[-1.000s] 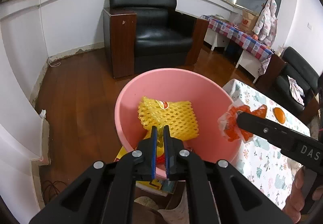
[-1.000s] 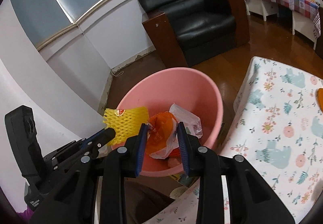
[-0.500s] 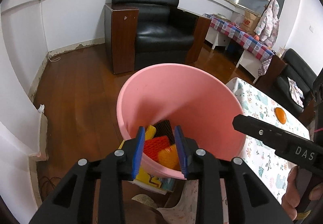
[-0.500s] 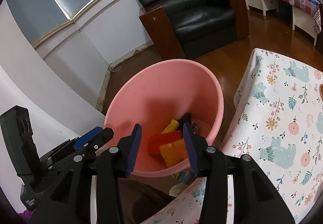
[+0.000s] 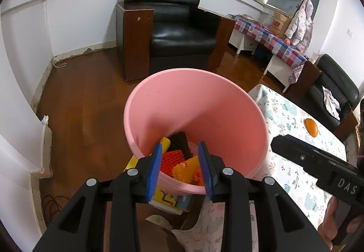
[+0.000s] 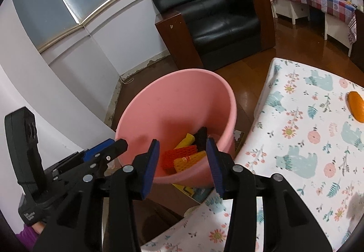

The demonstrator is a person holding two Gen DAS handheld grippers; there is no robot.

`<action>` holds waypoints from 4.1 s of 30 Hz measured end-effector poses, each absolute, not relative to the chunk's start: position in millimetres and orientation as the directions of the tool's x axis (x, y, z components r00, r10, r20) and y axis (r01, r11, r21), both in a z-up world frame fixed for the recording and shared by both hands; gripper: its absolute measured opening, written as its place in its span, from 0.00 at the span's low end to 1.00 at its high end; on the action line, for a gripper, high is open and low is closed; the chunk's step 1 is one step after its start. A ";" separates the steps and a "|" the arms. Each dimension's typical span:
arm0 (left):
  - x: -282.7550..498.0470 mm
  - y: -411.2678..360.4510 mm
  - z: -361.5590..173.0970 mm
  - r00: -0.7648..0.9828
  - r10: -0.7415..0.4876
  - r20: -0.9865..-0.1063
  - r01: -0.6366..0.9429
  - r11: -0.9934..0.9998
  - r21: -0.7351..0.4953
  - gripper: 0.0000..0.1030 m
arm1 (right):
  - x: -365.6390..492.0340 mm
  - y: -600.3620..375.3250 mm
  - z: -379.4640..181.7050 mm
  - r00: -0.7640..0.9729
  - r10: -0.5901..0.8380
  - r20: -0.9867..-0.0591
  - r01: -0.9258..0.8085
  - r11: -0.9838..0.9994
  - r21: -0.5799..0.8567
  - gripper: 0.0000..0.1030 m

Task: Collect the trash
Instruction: 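Move both tools back over the orange peel and bubble wrap on the table, then grasp the orange peel with the left tool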

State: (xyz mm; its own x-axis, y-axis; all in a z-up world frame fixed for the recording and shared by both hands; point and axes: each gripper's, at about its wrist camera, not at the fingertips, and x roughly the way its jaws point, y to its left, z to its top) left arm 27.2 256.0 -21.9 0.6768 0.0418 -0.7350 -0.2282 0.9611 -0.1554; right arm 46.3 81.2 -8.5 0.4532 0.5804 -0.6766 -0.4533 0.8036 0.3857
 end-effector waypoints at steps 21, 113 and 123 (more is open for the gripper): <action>16.5 213.1 -2.6 0.691 0.020 -0.723 -0.177 0.974 -0.142 0.31 | 9.6 25.2 -4.2 0.526 0.522 -0.671 -0.411 0.847 0.337 0.42; 184.6 -65.5 -55.1 0.534 -0.299 -0.791 0.190 0.954 -0.233 0.18 | -1.5 -206.5 -63.2 0.592 0.288 -0.753 0.056 0.917 0.394 0.50; 121.2 -21.3 -35.1 0.574 -0.286 -0.767 0.185 0.958 -0.220 0.18 | 17.0 -192.9 -61.4 0.615 0.266 -0.742 0.065 0.921 0.383 0.50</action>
